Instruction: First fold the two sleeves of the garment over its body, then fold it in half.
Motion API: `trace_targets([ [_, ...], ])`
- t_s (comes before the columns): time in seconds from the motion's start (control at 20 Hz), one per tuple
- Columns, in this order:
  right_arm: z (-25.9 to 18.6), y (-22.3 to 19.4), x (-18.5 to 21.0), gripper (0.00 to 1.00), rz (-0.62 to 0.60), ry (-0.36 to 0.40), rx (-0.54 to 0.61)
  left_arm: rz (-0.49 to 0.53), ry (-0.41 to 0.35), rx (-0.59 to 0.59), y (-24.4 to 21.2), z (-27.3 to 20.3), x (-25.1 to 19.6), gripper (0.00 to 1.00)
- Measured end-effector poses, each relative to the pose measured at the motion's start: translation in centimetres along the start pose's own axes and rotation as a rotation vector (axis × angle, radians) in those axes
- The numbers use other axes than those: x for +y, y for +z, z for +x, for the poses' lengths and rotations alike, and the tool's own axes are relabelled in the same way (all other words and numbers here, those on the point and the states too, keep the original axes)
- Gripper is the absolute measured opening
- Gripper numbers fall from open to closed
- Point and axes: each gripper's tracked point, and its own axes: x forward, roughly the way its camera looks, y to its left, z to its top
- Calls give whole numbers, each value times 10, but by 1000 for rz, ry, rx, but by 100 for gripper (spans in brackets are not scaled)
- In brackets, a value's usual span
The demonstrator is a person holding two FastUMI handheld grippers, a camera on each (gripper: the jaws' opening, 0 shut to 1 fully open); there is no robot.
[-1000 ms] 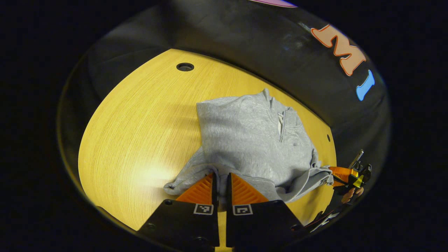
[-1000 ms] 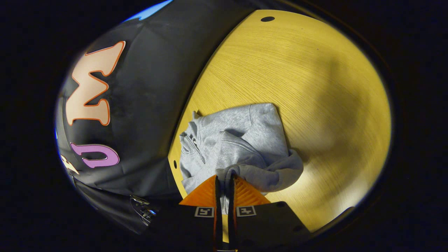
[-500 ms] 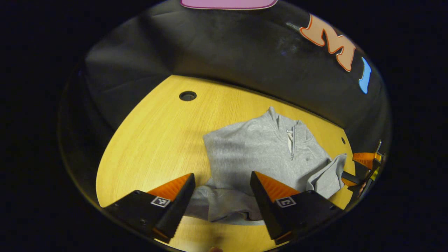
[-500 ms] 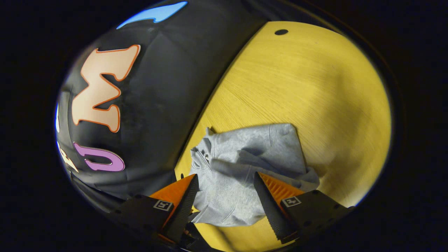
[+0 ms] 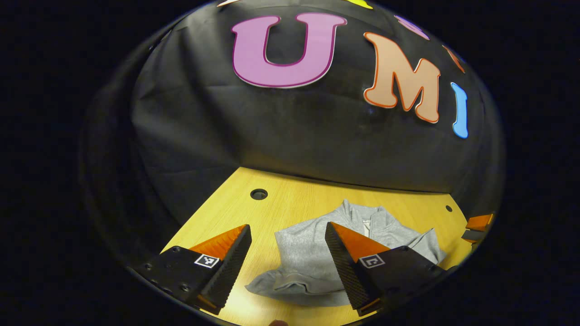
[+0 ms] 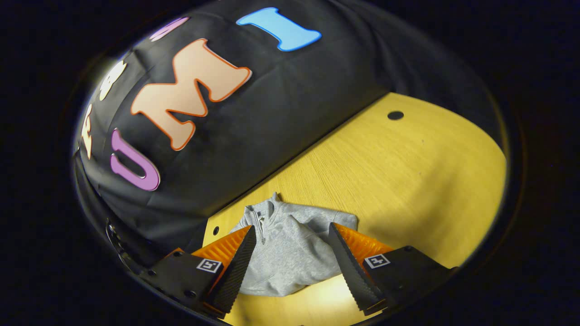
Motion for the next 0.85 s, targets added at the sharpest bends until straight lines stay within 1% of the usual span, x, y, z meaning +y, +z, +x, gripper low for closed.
trace_targets([
  [0.05, -10, 4, 0, 98, -50, 9, -23, 10, 11, -28, 4, -11, -2, 95],
  [0.1, -20, 6, 1, 98, -107, 20, -46, 28, 27, -60, 8, -24, -2, 95],
  [0.2, -39, 8, 1, 98, -219, 40, -91, 76, 61, -136, 19, -53, 0, 95],
  [0.25, -48, 7, 2, 94, -267, 47, -108, 95, 81, -170, 22, -61, -3, 95],
  [0.3, -57, 5, 5, 94, -314, 53, -126, 106, 90, -200, 24, -73, -6, 95],
  [0.35, -64, 6, 8, 98, -336, 57, -144, 112, 89, -217, 25, -83, -8, 95],
  [0.5, -94, 10, 25, 98, -389, 75, -223, 126, 82, -252, 26, -115, -14, 94],
  [0.6, -112, 13, 36, 98, -428, 59, -293, 146, 78, -278, 29, -131, -14, 95],
  [0.7, -133, 10, 52, 98, -456, 57, -351, 168, 64, -303, 33, -146, -12, 97],
  [0.85, -157, 2, 72, 98, -507, 56, -411, 175, 25, -330, 38, -162, -9, 97],
])
